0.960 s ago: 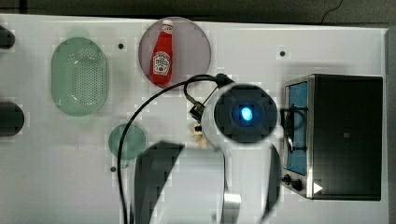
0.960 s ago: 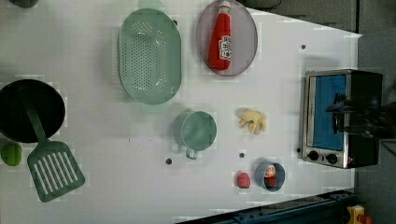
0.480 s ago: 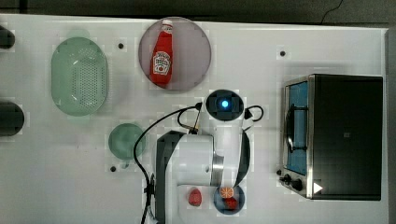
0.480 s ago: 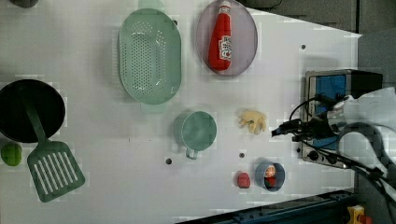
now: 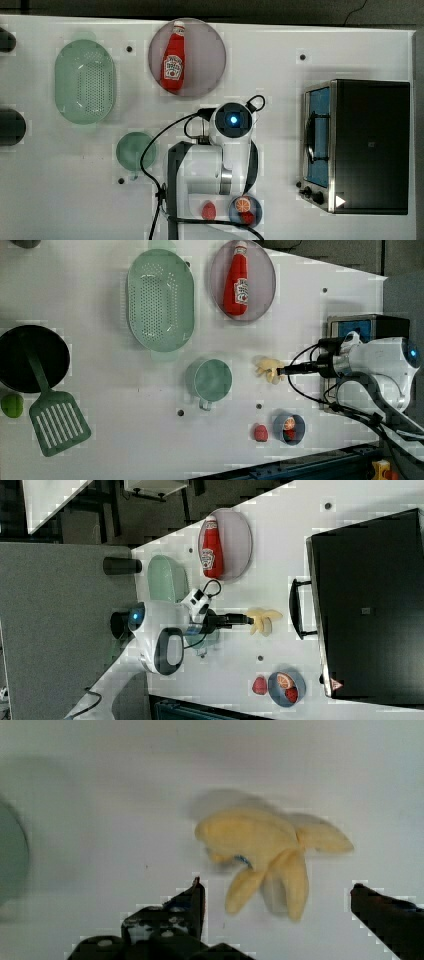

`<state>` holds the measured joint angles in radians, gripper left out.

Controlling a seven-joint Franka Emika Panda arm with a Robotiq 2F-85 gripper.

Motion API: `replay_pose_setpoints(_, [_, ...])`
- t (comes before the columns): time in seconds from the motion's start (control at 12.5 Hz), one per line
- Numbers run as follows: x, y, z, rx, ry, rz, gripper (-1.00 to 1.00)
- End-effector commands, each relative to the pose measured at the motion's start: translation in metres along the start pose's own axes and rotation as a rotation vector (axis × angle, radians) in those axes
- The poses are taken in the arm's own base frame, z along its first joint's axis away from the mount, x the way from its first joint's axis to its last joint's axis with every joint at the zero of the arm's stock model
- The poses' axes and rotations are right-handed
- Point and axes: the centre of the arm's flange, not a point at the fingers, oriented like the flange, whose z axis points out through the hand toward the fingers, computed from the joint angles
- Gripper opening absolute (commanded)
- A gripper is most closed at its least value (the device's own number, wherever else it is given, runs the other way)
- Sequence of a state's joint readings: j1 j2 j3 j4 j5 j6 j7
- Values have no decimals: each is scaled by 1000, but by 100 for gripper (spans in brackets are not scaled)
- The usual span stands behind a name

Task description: Pick Banana and place it in mug.

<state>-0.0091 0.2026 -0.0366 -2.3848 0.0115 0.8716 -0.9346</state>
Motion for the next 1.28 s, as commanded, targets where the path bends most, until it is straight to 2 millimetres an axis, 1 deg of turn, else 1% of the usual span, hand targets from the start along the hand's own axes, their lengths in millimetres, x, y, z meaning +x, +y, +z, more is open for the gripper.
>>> replay_pose_setpoints(0.08, [1, 6, 36, -17, 15, -182, 100])
replay_pose_setpoints(0.24, [0, 8, 59, -16, 2, -179, 100])
replay_pose_setpoints(0.32, [0, 8, 67, -16, 3, -179, 100])
replay_pose_setpoints(0.56, [4, 8, 80, -26, 38, -180, 100])
replay_pose_setpoints(0.64, [3, 9, 82, -26, 34, -179, 93])
replay_pose_setpoints(0.72, [1, 11, 84, -25, 29, -175, 69])
replay_pose_setpoints(0.88, [6, 10, 79, -28, 44, -179, 18])
replay_pose_setpoints(1.04, [8, 10, 70, -31, 61, -178, -25])
replay_pose_setpoints(1.12, [9, 10, 64, -33, 69, -177, -37])
replay_pose_setpoints(1.2, [9, 11, 55, -35, 78, -174, -37])
replay_pose_setpoints(1.28, [9, 13, 41, -37, 89, -170, -37])
